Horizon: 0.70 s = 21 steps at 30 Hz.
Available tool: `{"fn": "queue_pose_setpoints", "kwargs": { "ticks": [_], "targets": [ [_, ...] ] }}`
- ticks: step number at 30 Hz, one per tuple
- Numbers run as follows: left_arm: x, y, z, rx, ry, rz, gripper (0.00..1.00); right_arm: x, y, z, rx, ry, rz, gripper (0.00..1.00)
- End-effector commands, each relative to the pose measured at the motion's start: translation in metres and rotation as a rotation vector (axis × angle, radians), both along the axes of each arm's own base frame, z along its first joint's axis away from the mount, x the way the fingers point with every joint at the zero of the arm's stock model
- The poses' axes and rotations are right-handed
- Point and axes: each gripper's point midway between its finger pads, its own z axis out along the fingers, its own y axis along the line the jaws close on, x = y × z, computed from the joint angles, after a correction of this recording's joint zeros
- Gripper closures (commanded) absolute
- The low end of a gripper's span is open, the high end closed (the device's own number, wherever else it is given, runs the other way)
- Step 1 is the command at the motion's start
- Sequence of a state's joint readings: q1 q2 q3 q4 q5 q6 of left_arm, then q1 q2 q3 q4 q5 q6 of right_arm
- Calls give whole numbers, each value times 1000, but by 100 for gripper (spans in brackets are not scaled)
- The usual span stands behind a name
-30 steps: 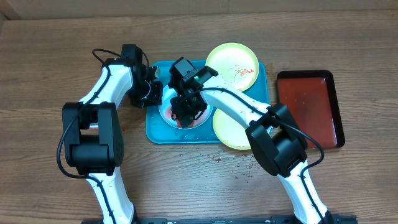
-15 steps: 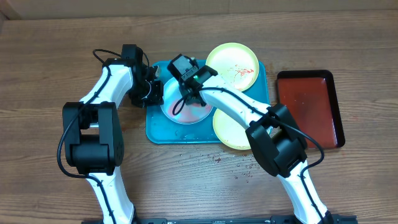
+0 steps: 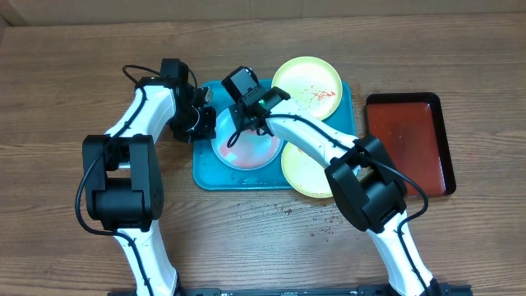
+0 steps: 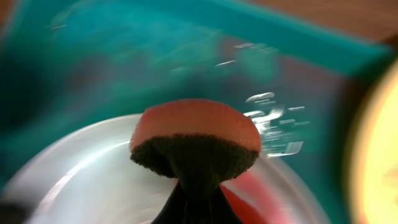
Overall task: Clean dirty plates on tray and stack at the side
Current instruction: 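Scrub the white plate with the sponge while left gripper holds it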
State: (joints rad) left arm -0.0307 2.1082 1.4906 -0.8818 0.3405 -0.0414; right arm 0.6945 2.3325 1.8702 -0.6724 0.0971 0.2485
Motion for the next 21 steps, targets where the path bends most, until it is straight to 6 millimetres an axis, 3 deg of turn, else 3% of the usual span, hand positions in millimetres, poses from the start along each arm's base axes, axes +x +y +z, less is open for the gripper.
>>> {"fn": "queue_pose_setpoints", "kwargs": {
  "ticks": [1, 4, 21],
  "targets": [
    [-1, 2, -5, 1, 4, -12, 96, -33, 35, -6, 191, 180, 94, 96],
    [-1, 2, -5, 1, 4, -12, 96, -46, 43, -6, 240, 246, 132, 96],
    [-1, 2, -5, 1, 3, -14, 96, -82, 32, -16, 204, 413, 140, 96]
  ]
}}
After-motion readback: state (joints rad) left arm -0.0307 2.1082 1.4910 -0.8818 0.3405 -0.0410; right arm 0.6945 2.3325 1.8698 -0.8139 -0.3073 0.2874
